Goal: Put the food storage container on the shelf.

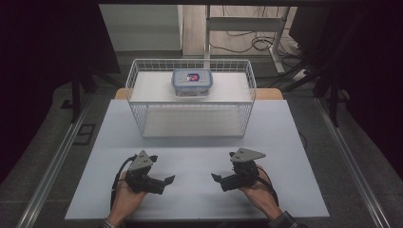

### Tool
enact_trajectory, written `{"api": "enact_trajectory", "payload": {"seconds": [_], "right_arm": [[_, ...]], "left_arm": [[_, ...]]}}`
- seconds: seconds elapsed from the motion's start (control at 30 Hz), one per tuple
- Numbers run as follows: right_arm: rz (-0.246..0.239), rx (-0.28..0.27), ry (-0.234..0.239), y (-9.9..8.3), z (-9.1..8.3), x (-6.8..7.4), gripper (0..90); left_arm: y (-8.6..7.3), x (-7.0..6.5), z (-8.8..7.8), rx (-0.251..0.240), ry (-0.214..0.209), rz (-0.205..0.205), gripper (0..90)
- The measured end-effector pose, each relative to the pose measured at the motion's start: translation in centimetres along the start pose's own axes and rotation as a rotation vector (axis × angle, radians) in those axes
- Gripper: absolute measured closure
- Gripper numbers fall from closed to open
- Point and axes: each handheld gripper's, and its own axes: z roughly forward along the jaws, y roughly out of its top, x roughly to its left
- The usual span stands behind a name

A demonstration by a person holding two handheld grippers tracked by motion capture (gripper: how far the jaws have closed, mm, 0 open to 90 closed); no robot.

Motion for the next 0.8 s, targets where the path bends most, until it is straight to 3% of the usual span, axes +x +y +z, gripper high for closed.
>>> {"api": "enact_trajectory", "payload": {"seconds": [0.43, 0.8], "right_arm": [[0.018, 0.003, -0.037, -1.6, -2.2, -0.5, 0.0], [0.045, 0.014, -0.104, -3.1, -4.1, -1.3, 0.0]], "left_arm": [[-1.8, 0.4, -2.3, -0.002, 0.062, -0.003, 1.4], [-3.4, 1.0, -4.4, 0.015, 0.131, -0.002, 2.0]]}}
